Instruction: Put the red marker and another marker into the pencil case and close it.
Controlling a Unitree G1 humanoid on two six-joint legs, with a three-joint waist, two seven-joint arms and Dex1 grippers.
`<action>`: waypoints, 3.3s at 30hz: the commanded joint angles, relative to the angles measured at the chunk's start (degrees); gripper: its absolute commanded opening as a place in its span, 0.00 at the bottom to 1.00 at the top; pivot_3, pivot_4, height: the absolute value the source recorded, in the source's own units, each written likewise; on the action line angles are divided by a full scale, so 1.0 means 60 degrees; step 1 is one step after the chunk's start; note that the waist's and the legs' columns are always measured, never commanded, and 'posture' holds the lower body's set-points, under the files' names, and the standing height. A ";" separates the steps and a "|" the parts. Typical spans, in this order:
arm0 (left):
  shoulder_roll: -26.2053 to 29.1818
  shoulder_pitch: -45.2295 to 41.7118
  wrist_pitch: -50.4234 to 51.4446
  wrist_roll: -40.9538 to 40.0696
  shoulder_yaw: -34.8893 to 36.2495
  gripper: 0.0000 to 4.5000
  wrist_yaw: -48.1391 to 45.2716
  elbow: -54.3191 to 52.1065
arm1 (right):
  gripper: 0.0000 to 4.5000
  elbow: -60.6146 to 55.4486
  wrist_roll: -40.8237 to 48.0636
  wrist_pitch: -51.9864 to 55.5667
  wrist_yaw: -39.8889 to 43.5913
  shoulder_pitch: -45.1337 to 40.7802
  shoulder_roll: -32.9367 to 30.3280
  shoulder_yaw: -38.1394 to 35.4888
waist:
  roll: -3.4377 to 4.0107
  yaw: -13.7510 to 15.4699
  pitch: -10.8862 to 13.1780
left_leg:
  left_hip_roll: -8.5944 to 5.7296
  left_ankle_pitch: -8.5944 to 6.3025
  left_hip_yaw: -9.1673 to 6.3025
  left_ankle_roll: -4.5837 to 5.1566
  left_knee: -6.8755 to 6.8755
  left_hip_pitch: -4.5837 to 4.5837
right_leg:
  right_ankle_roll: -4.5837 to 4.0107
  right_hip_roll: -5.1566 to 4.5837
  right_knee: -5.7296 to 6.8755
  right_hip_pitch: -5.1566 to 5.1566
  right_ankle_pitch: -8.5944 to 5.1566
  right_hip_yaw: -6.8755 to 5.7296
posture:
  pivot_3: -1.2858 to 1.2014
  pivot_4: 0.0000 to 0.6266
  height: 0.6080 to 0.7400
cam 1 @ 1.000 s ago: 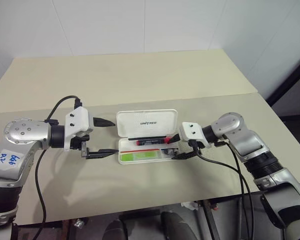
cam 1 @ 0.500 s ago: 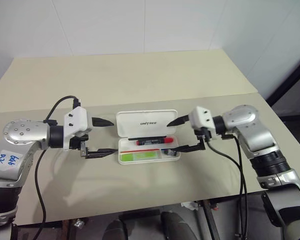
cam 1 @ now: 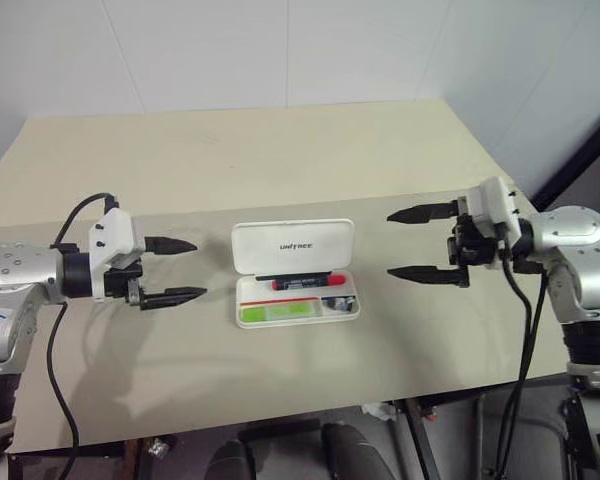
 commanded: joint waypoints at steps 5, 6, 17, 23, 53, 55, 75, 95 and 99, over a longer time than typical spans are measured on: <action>-0.0159 -0.0596 -0.0079 -0.0354 0.0169 0.26 0.0121 0.0098 | 1.00 -0.0701 0.0360 0.0433 -0.0249 -0.0135 0.0021 -0.0188 | 0.0000 0.0021 0.0000 | 0.0000 0.0000 0.0000 0.0000 0.0000 -0.0004 | 0.0001 0.0000 -0.0003 0.0000 0.0000 0.0000 | 0.52 0.24 1.00; -0.0185 -0.0620 -0.0072 -0.0360 0.0155 0.19 0.0139 0.0111 | 1.00 -0.0701 0.0361 0.0452 -0.0296 -0.0158 0.0047 -0.0183 | 0.0000 0.0022 0.0000 | 0.0000 0.0000 0.0000 0.0000 0.0000 -0.0004 | 0.0001 0.0000 -0.0003 0.0000 0.0000 0.0000 | 0.52 0.24 1.00; -0.1512 -0.1856 -0.0076 0.0223 -0.0237 0.01 0.1743 0.1293 | 1.00 -0.0689 0.1637 0.2115 -0.1346 -0.0975 0.0773 -0.0675 | 0.0000 0.0022 0.0000 | -0.0001 0.0001 -0.0002 -0.0001 0.0017 -0.0003 | 0.0008 0.0000 0.0023 0.0000 0.0005 -0.0001 | 0.52 0.24 1.00; -0.2229 -0.2721 -0.0300 0.1076 -0.0978 0.01 0.2626 0.2475 | 1.00 -0.0836 0.1597 0.2054 -0.1566 -0.0911 0.0967 -0.0587 | -0.0001 0.0045 0.0000 | -0.0002 0.0002 -0.0006 -0.0002 0.0013 -0.0008 | 0.0009 0.0002 0.0015 -0.0001 0.0004 -0.0002 | 0.52 0.24 1.00; -0.2879 -0.1350 -0.0181 0.2265 -0.4035 0.01 0.0946 0.0127 | 1.00 -0.1736 0.1608 0.1895 -0.2503 0.0071 0.1333 -0.0689 | 0.0000 0.0051 -0.0001 | -0.0003 0.0001 -0.0007 -0.0001 0.0013 -0.0013 | 0.0013 0.0002 0.0005 0.0001 0.0007 0.0003 | 0.52 0.24 1.00; -0.2964 -0.1257 0.0091 0.2499 -0.4357 0.01 0.1144 -0.0018 | 1.00 -0.1875 0.1641 0.1926 -0.2587 0.0199 0.1370 -0.0706 | 0.0000 0.0068 -0.0002 | -0.0004 0.0001 -0.0007 -0.0001 0.0013 -0.0015 | 0.0013 0.0002 0.0003 0.0002 0.0007 0.0003 | 0.52 0.24 1.00; -0.2274 -0.1810 0.1111 -0.0207 -0.0833 0.14 0.1437 -0.0685 | 1.00 -0.2031 0.1496 0.1830 -0.2197 0.1050 0.0536 -0.0708 | 0.0003 0.0039 -0.0003 | -0.0003 -0.0004 -0.0029 0.0005 -0.0001 0.0029 | 0.0020 0.0003 -0.0050 0.0071 0.0009 -0.0009 | 0.52 0.24 1.00; -0.0659 0.0898 0.0802 -0.0642 0.1480 0.99 0.1376 -0.1255 | 1.00 -0.0503 -0.0163 -0.0561 -0.1277 0.1405 -0.0276 -0.0572 | 0.0005 0.0030 -0.0001 | -0.0002 -0.0011 -0.0024 0.0004 -0.0013 0.0023 | 0.0016 -0.0002 -0.0090 0.0072 0.0008 -0.0013 | 0.52 0.24 1.00; -0.0504 0.1091 -0.0060 0.0017 0.1177 0.99 0.1271 -0.0753 | 1.00 -0.0223 -0.0262 -0.0669 -0.1013 0.1390 -0.0391 -0.0583 | 0.0005 0.0030 -0.0001 | -0.0002 -0.0011 -0.0020 0.0004 -0.0010 0.0026 | 0.0014 -0.0004 -0.0090 0.0073 0.0007 -0.0013 | 0.52 0.24 1.00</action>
